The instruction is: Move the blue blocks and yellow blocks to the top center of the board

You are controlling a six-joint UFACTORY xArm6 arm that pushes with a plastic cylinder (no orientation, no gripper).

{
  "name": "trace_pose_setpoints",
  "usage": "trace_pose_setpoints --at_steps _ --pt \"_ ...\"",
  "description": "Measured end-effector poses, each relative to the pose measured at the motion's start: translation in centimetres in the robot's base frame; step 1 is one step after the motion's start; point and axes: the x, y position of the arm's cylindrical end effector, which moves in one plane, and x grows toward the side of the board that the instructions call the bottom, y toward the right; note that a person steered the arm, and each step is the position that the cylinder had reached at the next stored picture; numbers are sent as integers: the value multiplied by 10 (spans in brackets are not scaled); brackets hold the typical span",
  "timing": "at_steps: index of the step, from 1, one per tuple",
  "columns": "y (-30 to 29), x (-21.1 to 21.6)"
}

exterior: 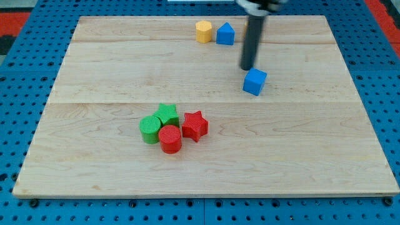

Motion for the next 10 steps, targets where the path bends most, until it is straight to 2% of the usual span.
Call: trace_pose_setpoints --at_steps 2,3,4,5,6,7,9,10 --pt "102 51" --pt "95 100" --pt "25 61" --pt "19 6" --pt "31 8" --pt "76 20" --pt "32 -50" --pt "37 -19"
